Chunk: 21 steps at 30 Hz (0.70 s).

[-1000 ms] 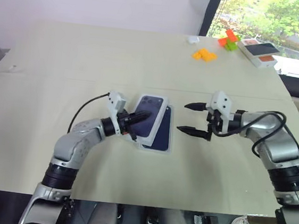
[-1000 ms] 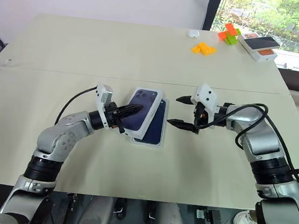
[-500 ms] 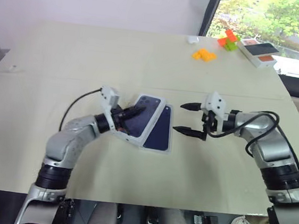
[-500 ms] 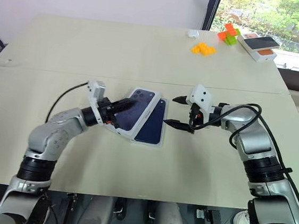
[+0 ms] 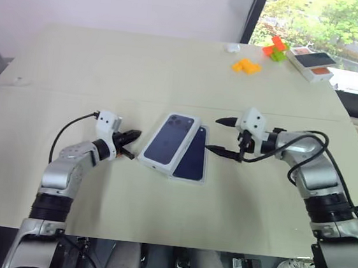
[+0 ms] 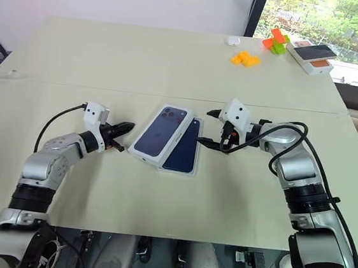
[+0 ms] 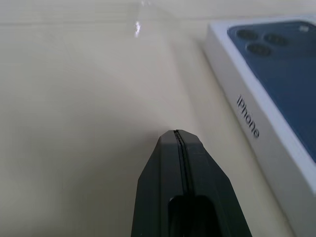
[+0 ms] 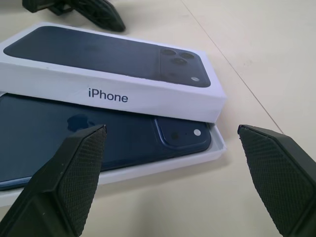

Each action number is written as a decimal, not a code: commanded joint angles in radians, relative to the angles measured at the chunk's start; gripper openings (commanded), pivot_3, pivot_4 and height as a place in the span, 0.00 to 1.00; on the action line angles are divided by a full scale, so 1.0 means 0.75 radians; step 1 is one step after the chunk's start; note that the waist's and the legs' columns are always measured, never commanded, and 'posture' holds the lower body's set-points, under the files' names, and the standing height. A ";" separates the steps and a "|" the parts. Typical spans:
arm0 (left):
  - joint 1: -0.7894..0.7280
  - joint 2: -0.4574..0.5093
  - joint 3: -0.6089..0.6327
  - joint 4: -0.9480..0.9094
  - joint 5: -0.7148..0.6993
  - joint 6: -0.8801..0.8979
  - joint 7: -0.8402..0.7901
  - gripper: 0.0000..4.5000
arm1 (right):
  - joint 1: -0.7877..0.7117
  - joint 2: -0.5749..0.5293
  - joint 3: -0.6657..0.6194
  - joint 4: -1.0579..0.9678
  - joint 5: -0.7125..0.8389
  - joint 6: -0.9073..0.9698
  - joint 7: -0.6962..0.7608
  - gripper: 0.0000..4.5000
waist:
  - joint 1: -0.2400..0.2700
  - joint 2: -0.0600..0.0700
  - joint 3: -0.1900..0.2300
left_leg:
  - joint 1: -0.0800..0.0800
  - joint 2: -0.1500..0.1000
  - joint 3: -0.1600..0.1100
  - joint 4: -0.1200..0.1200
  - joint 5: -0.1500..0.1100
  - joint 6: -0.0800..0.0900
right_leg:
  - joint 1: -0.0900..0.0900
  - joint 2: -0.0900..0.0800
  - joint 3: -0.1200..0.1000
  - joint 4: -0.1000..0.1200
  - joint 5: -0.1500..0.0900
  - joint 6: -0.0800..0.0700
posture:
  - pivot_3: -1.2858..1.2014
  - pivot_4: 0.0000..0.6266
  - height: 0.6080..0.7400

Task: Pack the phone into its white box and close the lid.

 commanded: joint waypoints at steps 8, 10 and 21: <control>-0.034 -0.090 -0.113 -0.033 -0.019 0.099 -0.101 0.00 | -0.014 0.005 -0.059 0.005 -0.038 -0.044 -0.032 0.99 | 0.000 0.001 -0.001 | 0.001 0.000 0.000 0.001 0.000 0.000 | 0.001 0.000 0.000 0.001 0.000 0.000 | 0.52 0.24 0.98; -0.031 -0.107 -0.128 -0.044 -0.013 0.095 -0.113 0.00 | -0.015 -0.003 -0.054 0.028 -0.057 -0.068 -0.033 0.99 | 0.000 0.001 -0.001 | 0.001 0.000 0.000 0.001 0.000 0.000 | 0.002 0.000 0.000 0.001 0.000 0.000 | 0.52 0.24 0.98; -0.084 -0.191 -0.144 -0.154 -0.044 0.168 -0.105 0.00 | -0.036 -0.071 -0.027 0.177 -0.180 -0.222 0.012 0.99 | -0.002 0.001 -0.001 | 0.001 0.000 0.000 0.002 0.000 0.000 | 0.002 0.000 0.000 0.001 0.000 0.000 | 0.52 0.24 0.98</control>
